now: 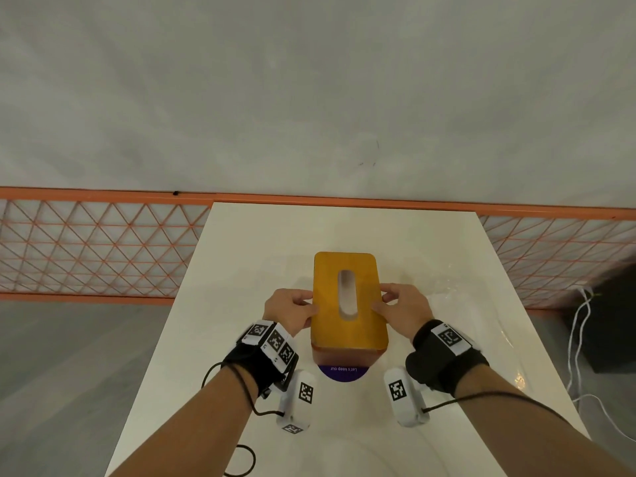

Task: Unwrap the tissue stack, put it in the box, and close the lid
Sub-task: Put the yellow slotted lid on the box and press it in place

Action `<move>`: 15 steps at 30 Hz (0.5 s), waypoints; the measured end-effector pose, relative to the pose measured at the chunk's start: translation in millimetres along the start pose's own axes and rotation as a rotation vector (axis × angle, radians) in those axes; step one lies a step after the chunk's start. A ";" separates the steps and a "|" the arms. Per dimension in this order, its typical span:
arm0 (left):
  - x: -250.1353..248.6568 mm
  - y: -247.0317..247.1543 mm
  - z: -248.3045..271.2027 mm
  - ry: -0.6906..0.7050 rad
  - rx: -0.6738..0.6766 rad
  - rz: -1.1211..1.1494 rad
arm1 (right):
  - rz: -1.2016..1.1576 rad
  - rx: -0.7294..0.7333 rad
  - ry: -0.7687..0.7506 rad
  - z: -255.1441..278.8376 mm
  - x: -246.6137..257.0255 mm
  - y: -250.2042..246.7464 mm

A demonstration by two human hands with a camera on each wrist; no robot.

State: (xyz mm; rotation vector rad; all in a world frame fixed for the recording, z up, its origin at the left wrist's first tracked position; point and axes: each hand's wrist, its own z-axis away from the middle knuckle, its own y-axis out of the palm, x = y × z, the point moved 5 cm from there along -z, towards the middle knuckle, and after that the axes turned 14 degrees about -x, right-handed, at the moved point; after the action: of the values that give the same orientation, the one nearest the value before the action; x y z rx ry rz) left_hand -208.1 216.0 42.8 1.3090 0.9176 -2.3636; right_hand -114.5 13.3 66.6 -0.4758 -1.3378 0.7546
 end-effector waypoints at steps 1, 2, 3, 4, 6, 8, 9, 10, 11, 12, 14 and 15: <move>-0.4 0.4 0.6 0.004 0.001 -0.006 | 0.005 0.000 0.000 -0.2 0.0 -0.1; -0.9 1.1 1.4 0.006 0.004 -0.011 | 0.007 0.001 0.000 -0.5 -0.1 0.1; -1.6 1.8 2.6 0.008 0.009 -0.019 | 0.008 0.001 0.001 -0.7 -0.1 0.2; -2.0 2.8 3.2 0.013 0.013 -0.029 | 0.007 0.001 0.000 -1.0 0.2 0.3; -1.9 4.1 3.3 0.026 0.015 -0.046 | 0.005 0.001 0.000 -1.2 0.3 0.2; -2.2 3.9 3.1 0.036 0.010 -0.054 | 0.007 0.002 0.002 -1.2 0.2 0.5; -1.9 3.8 2.5 0.039 0.009 -0.059 | 0.008 0.004 0.003 -1.3 0.0 0.7; -1.9 4.0 2.0 0.044 0.009 -0.063 | 0.008 0.006 0.004 -1.4 -0.2 1.0; -2.0 3.9 2.1 0.047 0.008 -0.068 | 0.009 0.009 0.004 -1.6 -0.2 1.2; -2.2 3.8 2.4 0.049 0.006 -0.071 | 0.009 0.011 0.005 -2.1 -0.2 1.7; -2.4 4.0 3.3 0.056 0.002 -0.077 | 0.010 0.012 0.001 -2.8 0.4 1.7; -2.6 3.9 3.8 0.058 0.002 -0.083 | 0.016 0.013 -0.002 -3.0 1.0 2.0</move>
State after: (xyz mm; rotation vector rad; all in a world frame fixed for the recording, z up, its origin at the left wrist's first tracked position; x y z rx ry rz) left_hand -207.1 210.5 44.8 1.3717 1.0057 -2.4003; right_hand -111.9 15.6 65.3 -0.4766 -1.3315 0.7768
